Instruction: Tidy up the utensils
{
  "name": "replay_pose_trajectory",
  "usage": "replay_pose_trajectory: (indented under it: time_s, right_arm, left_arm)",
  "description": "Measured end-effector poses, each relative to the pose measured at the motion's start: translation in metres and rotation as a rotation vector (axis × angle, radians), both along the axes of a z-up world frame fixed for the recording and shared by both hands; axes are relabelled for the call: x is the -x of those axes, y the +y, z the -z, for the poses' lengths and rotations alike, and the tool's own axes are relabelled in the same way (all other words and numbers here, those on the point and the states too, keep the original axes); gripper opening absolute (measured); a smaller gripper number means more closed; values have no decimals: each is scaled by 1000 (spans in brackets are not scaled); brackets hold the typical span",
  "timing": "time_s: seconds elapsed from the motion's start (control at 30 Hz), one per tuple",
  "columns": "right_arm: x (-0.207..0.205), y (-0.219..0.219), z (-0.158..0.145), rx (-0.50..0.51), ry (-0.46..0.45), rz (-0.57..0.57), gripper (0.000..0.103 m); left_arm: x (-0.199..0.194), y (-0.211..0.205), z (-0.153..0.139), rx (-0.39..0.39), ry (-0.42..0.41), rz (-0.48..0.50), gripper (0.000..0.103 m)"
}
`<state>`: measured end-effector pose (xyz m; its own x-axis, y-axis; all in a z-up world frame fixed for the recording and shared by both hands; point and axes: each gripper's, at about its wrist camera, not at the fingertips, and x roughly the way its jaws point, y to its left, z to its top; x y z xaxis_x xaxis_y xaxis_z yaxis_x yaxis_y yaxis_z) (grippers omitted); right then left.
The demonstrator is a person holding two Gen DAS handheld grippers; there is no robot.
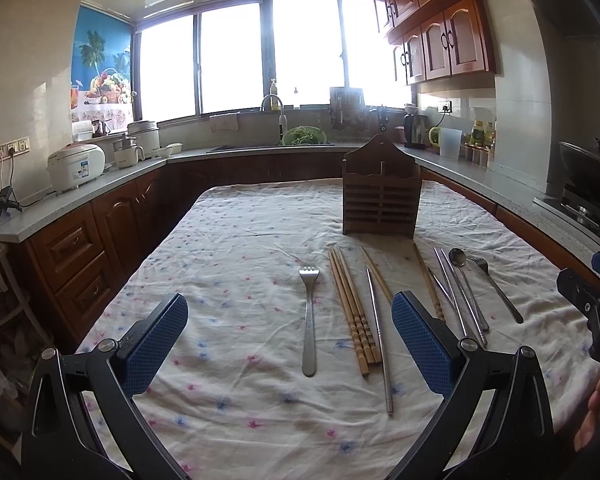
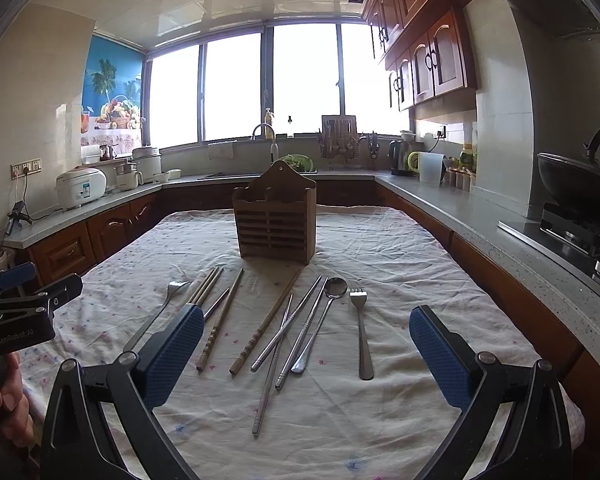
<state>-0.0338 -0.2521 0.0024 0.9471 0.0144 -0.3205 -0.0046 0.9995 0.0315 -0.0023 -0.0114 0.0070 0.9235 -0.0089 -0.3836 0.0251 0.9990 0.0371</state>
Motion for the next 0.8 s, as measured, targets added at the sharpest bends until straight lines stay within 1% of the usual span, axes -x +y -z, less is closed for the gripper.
replay_pose_trajectory:
  time_s: [0.8]
  right_arm:
    - [3, 2, -3, 5, -19, -7, 103]
  left_arm:
    - [2, 0, -3, -5, -11, 3, 103]
